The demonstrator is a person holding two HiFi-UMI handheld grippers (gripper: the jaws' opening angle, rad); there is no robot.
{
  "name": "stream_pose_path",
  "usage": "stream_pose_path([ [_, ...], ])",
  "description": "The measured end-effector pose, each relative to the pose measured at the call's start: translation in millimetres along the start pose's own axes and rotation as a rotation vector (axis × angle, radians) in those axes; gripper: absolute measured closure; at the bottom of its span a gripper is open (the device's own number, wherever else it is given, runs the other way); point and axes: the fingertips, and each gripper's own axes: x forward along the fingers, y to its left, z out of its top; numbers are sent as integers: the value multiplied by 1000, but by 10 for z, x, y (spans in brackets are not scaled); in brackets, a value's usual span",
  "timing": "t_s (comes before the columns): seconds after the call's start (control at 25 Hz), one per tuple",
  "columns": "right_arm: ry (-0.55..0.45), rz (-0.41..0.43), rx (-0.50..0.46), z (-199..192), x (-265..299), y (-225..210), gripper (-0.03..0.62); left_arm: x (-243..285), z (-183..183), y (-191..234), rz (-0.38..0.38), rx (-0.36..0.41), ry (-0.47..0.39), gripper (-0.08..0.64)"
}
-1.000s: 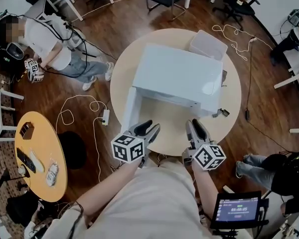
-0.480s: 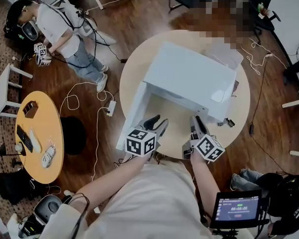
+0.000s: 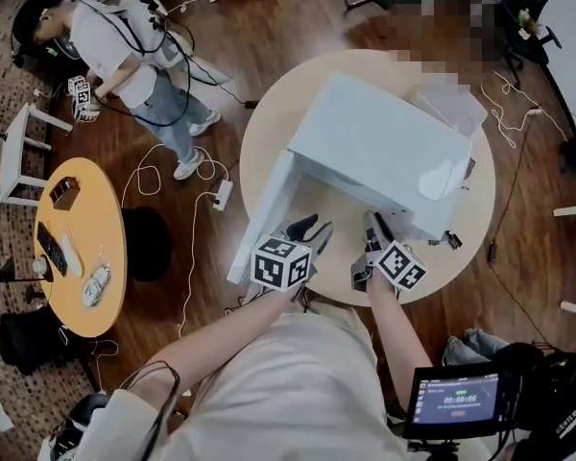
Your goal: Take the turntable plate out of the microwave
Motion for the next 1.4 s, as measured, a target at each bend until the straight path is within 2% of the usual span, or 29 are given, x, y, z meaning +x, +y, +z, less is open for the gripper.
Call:
stream_pose_path([
  [0.08,-1,-5,-5,-4,99,-54,471,25,-2,66,17,3,2,456],
  [0.24,3,-31,-12,-12,250,-144,471,72,-25,99,26,17,15,462],
  [0.4,1,-44,14,-24,369,-232,471,98,-21,61,33,43,14,551],
  [0.64,13,-91,56,-138,612,-478,471,156,3,118,38,51,23,551],
  [0.92,-24,-166,205,-312,898,-838,471,201,27,223,42,58,32,551],
  [1.16,-31,-185,190,-324,1115,-929,471,251,28,261,44,69,43,551],
  [1.4,-35,-209,216,-362,1256,-1063,471,290,50,319,48,79,56,551],
])
